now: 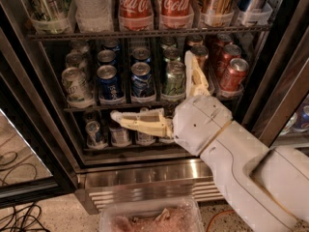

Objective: Pick water bottle from top shelf of fridge

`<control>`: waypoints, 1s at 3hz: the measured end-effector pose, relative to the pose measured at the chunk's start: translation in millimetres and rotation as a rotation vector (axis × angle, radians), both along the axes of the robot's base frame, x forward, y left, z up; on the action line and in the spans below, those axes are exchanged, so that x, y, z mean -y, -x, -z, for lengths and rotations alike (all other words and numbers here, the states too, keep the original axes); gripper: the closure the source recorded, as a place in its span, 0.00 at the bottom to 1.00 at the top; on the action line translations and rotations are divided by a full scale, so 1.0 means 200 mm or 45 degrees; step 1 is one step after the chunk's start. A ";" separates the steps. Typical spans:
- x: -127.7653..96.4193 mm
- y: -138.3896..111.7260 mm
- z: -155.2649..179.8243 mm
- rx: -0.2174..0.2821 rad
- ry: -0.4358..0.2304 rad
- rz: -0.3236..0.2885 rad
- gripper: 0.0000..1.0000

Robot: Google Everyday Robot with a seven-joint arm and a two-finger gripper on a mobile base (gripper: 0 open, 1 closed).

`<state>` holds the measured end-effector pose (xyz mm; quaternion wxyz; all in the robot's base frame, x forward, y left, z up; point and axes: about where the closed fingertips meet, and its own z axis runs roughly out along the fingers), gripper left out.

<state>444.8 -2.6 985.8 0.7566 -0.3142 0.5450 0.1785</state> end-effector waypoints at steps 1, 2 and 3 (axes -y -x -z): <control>-0.03 -0.06 -0.06 0.013 0.012 0.001 0.00; -0.09 -0.12 -0.08 0.015 0.021 -0.021 0.00; -0.11 -0.18 -0.10 0.029 0.015 -0.031 0.00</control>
Offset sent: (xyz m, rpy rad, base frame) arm 0.0429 0.0280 0.0198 -0.0233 -0.0103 0.0348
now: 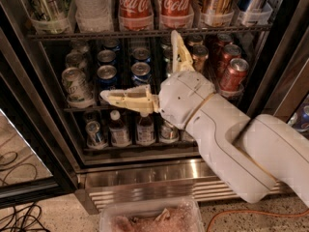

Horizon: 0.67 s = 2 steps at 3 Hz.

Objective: Pick water bottle from top shelf of fridge

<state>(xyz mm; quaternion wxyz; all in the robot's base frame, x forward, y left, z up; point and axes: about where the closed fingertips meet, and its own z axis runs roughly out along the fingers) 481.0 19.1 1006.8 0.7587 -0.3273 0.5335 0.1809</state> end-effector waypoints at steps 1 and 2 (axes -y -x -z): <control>-0.04 -0.05 -0.03 0.029 -0.001 -0.027 0.00; -0.11 -0.08 -0.09 0.074 0.011 -0.061 0.00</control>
Offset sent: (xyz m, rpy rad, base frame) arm 0.0257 0.0280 0.0331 -0.0192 -0.0981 0.0777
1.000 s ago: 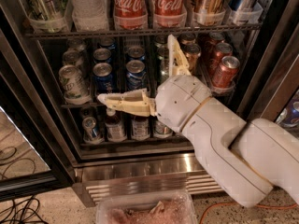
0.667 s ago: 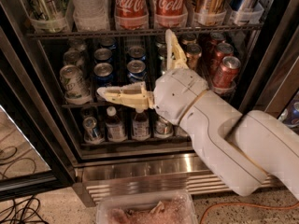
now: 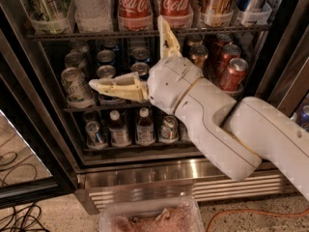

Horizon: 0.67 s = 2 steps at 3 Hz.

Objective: Pick water bottle from top shelf of fridge

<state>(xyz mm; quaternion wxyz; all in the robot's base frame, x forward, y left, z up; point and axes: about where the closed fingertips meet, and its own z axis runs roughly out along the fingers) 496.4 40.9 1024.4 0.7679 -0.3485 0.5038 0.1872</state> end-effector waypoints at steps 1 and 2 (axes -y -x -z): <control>-0.11 0.03 -0.02 0.022 0.026 -0.076 0.00; -0.11 0.03 -0.02 0.019 0.024 -0.084 0.00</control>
Offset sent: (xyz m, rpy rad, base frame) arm -0.0044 0.0200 0.0028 -0.0190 -0.0160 0.0527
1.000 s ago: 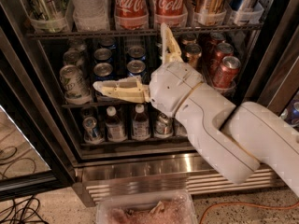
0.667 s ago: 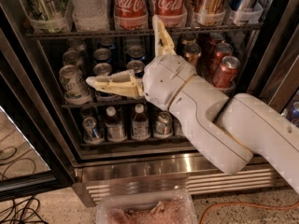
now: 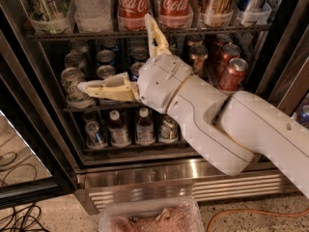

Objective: Pick water bottle from top shelf of fridge

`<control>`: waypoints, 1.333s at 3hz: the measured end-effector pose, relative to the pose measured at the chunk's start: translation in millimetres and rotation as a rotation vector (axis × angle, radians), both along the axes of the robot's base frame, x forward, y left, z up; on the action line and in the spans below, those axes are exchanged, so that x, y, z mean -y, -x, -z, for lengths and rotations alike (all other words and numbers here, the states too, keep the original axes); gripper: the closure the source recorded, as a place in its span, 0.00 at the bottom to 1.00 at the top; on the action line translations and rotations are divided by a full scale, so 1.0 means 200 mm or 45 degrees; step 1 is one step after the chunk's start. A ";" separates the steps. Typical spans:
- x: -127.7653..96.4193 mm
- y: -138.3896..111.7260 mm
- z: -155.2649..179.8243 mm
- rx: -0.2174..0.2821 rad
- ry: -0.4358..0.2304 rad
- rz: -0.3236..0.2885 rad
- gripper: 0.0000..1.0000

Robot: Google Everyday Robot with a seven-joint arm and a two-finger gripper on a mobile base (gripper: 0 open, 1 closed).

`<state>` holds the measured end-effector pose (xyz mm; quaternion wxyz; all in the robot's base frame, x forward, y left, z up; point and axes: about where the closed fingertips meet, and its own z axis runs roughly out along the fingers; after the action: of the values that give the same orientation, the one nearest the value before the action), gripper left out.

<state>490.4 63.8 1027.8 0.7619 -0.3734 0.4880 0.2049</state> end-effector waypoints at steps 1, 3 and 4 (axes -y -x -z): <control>-0.11 0.00 -0.02 0.014 0.013 -0.085 0.00; -0.19 -0.04 -0.07 0.009 0.029 -0.243 0.00; -0.19 -0.04 -0.07 0.009 0.029 -0.244 0.00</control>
Offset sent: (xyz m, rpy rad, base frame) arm 0.0168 0.0413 0.0094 -0.0419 0.0263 0.2570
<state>498.4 101.8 1042.0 0.7362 -0.4277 0.4497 0.2700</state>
